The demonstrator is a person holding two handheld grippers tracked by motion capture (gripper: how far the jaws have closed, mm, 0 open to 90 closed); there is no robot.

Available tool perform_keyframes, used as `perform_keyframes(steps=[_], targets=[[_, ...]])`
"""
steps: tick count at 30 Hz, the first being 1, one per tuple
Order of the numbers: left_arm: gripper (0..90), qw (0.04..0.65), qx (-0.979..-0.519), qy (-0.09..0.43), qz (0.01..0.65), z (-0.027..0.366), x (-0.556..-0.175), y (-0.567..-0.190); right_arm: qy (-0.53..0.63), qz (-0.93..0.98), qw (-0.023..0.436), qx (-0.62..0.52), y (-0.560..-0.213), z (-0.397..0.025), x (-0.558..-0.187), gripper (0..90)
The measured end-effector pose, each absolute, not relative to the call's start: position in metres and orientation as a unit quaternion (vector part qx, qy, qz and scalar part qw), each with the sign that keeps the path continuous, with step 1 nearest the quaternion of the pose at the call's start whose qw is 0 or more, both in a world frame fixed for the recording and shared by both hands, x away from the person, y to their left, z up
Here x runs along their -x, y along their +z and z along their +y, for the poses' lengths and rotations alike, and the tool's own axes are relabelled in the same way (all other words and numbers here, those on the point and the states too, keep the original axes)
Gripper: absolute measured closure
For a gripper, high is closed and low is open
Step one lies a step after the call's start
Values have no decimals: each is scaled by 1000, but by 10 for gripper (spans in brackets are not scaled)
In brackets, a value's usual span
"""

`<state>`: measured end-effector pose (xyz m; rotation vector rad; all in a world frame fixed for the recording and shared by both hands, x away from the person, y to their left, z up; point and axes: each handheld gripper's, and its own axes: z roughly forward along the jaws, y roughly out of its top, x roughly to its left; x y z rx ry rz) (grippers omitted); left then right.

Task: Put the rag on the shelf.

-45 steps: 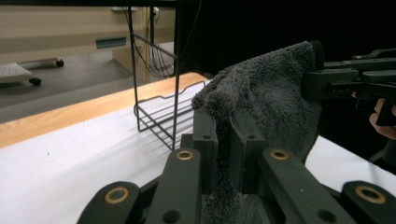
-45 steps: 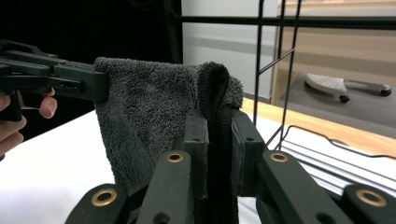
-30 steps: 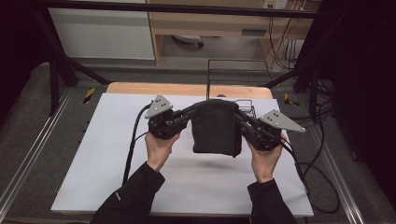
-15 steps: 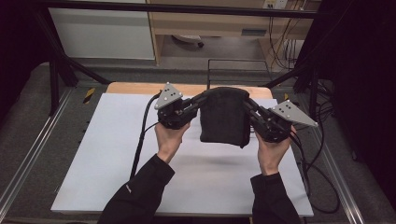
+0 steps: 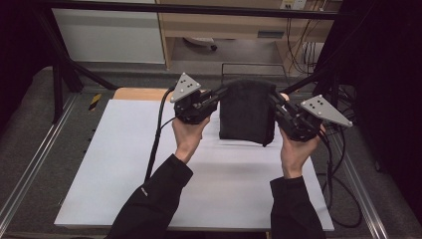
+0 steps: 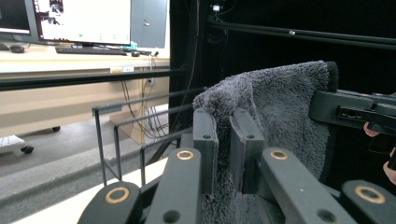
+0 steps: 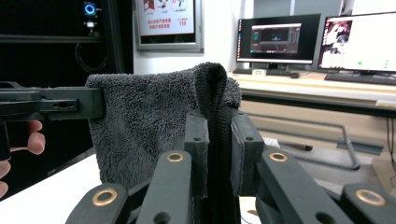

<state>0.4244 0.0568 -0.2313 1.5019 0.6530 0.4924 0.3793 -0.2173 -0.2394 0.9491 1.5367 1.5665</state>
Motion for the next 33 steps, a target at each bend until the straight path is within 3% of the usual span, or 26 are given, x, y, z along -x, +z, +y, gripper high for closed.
perform_keyframes(steps=[33], targets=[[816, 691, -621, 255, 269, 31, -452, -152, 638, 547, 405, -359, -159, -236, -409, 801]])
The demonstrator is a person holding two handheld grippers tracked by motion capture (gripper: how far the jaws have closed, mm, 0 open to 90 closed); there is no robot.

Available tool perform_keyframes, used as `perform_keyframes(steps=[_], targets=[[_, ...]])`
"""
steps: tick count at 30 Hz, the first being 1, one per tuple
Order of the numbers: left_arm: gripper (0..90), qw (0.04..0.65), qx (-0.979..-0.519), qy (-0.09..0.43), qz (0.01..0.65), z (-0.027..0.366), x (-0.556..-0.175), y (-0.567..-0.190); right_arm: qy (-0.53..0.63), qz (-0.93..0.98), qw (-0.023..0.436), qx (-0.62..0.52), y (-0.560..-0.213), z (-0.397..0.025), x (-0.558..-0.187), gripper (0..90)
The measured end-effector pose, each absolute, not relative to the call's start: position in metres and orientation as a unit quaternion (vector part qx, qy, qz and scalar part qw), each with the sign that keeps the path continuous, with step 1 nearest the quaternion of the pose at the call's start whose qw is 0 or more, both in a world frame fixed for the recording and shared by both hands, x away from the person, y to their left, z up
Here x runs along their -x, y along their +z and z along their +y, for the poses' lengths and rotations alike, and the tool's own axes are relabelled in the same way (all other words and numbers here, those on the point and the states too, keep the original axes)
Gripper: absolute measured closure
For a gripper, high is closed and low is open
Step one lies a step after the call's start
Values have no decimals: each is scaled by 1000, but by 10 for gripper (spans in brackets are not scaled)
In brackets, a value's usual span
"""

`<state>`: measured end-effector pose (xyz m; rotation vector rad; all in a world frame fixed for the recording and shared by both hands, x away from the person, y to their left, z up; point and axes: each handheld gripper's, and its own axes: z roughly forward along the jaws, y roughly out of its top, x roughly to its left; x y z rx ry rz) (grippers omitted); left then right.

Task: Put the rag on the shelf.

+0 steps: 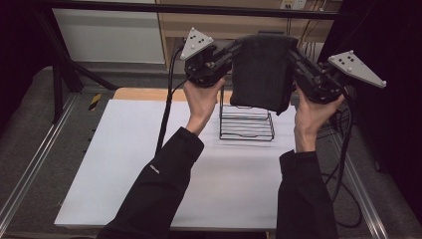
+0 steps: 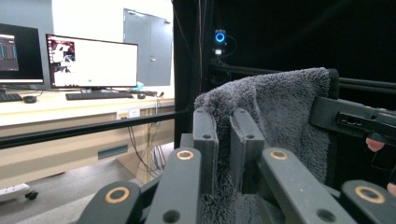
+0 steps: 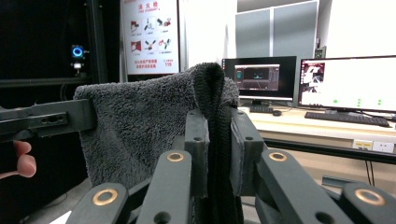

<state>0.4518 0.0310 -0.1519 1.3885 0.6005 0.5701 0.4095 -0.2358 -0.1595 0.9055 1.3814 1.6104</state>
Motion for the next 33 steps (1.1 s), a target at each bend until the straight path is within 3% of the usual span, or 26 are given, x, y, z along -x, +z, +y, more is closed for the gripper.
perform_keyframes(steps=[21, 33], targets=[[816, 688, -614, 270, 276, 26, -484, -117, 638, 540, 417, -357, -127, -238, -449, 801], [816, 678, -617, 284, 281, 26, -506, -119, 631, 547, 416, -361, -125, -238, -479, 801]])
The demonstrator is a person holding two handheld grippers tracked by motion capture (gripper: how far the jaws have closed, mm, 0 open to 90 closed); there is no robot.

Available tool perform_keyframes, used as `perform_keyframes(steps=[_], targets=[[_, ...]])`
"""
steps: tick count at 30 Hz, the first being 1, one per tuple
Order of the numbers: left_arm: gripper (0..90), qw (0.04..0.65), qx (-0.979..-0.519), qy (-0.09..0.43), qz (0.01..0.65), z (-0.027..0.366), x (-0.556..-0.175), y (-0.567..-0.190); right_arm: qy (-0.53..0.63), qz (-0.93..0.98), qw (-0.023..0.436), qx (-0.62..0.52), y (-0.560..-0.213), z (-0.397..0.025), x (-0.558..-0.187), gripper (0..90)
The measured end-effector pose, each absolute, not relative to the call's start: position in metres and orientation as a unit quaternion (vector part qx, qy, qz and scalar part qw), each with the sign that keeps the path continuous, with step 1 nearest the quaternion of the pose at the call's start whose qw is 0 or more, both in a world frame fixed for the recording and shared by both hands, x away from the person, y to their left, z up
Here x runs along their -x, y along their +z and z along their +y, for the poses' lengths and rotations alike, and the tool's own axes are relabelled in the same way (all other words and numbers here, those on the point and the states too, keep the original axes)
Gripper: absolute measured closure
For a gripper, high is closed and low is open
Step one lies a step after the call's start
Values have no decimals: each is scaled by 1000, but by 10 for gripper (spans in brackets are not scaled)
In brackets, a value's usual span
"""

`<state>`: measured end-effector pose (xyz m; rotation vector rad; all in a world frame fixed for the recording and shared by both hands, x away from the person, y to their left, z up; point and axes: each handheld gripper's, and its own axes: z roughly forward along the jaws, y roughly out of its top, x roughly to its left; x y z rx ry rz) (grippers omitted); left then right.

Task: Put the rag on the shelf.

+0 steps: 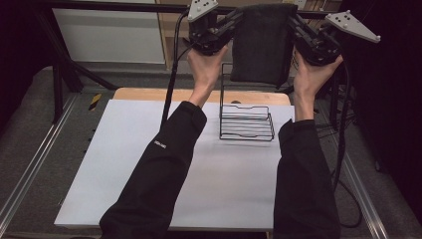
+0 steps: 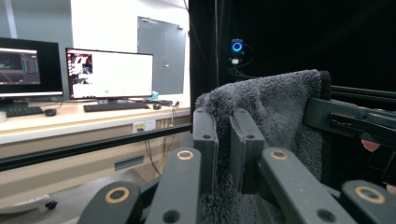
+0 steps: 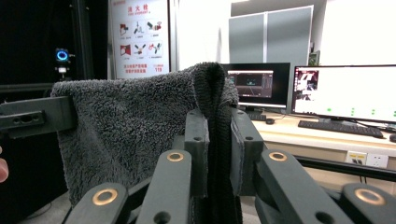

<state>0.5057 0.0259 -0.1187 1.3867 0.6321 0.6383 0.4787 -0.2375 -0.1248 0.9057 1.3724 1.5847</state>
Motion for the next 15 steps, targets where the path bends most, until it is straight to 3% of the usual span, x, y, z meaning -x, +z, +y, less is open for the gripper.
perform_keyframes(steps=[15], targets=[[816, 656, -640, 276, 290, 30, -525, -147, 618, 566, 403, -368, -149, -236, -502, 799]])
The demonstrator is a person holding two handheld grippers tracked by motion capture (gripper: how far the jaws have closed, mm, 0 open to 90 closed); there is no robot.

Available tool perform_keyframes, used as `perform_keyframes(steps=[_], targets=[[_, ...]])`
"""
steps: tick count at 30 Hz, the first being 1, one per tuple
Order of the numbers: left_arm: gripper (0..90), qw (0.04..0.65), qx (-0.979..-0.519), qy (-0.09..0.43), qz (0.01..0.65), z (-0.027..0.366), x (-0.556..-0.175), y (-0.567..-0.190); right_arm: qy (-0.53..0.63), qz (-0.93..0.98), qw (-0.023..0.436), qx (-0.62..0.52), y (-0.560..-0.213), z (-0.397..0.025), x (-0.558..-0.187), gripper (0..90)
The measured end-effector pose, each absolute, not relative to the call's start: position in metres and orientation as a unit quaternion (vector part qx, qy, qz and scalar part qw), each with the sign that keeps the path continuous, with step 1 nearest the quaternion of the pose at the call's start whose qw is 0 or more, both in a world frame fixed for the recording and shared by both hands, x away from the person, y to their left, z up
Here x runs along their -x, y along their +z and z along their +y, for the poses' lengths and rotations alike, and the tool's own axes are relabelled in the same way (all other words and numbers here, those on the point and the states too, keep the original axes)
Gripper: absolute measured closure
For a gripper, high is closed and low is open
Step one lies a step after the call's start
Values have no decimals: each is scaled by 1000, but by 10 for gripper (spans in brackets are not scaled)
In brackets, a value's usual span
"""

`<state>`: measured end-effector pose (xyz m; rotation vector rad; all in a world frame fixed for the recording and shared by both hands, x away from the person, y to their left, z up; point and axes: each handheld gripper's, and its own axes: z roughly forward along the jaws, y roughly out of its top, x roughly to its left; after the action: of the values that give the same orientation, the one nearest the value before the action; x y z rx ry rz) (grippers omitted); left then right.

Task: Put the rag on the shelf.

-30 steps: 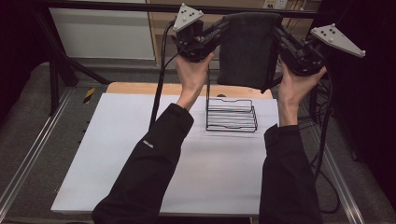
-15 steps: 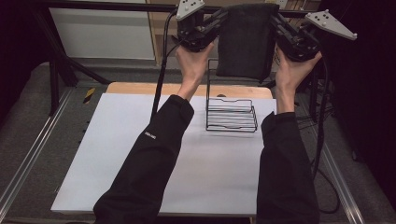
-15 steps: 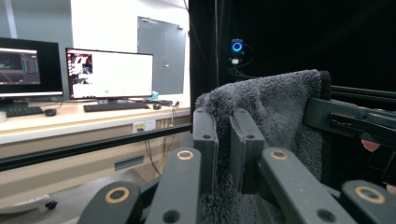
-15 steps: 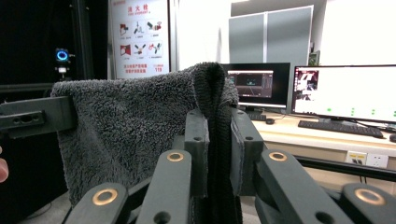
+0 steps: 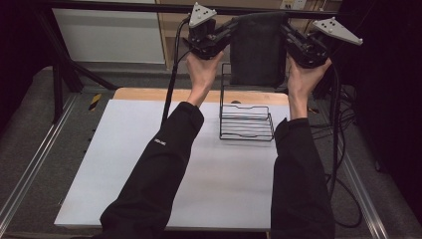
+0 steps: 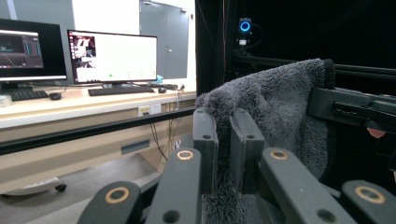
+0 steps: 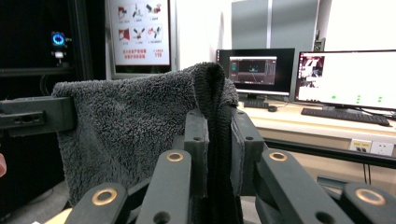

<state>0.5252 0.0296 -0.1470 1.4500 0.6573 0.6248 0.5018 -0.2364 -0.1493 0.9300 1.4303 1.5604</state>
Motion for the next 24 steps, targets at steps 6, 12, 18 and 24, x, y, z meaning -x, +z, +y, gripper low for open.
perform_keyframes(steps=[6, 12, 18, 24], targets=[[816, 647, -655, 269, 284, 29, -520, -164, 605, 580, 397, -373, -169, -239, -496, 798], [816, 641, -667, 263, 275, 29, -512, -179, 606, 584, 388, -375, -190, -244, -488, 796], [816, 646, -668, 254, 269, 30, -504, -190, 609, 584, 387, -370, -204, -247, -479, 796], [816, 648, -669, 254, 261, 29, -495, -193, 614, 580, 392, -365, -211, -248, -470, 795]])
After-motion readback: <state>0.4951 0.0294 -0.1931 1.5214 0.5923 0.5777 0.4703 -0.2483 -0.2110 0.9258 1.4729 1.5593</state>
